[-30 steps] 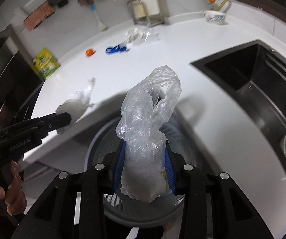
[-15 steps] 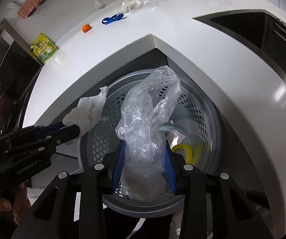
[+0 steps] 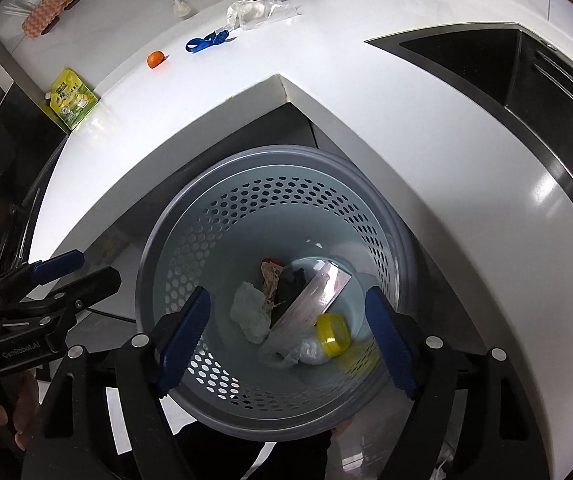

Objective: Collect trash
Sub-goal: 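Open both tools to drop the bag and white plastic into the basket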

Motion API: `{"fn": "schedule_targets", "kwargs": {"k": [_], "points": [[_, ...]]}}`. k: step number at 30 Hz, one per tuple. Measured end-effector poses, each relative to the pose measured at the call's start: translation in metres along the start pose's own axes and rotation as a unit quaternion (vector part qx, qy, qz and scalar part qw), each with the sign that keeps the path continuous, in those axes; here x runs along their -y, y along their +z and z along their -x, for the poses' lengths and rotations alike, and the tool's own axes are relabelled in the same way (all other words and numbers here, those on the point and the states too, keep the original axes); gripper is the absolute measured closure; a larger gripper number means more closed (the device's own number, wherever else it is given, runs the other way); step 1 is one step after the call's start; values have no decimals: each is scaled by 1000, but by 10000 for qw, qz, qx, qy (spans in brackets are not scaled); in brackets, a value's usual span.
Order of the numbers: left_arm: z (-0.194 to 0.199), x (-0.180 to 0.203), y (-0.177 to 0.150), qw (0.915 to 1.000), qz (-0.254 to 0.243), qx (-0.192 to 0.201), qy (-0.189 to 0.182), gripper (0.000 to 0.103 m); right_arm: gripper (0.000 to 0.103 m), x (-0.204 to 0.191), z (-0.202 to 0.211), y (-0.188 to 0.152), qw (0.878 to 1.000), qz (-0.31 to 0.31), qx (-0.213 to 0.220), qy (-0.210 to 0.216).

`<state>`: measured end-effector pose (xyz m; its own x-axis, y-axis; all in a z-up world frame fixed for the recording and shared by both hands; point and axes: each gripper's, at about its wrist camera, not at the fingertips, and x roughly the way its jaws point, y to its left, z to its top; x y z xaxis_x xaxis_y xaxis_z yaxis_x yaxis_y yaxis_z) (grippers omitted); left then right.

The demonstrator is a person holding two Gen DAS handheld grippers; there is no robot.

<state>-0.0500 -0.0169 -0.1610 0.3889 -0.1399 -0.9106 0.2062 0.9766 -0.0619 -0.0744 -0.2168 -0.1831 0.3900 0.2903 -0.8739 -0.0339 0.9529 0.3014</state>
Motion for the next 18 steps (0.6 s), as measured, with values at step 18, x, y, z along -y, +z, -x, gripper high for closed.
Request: {"fn": "schedule_targets", "kwargs": {"k": [18], "points": [[28, 6, 15, 9995, -42, 314, 43, 24, 27, -3, 21, 5, 9998, -5, 197, 94]]}}
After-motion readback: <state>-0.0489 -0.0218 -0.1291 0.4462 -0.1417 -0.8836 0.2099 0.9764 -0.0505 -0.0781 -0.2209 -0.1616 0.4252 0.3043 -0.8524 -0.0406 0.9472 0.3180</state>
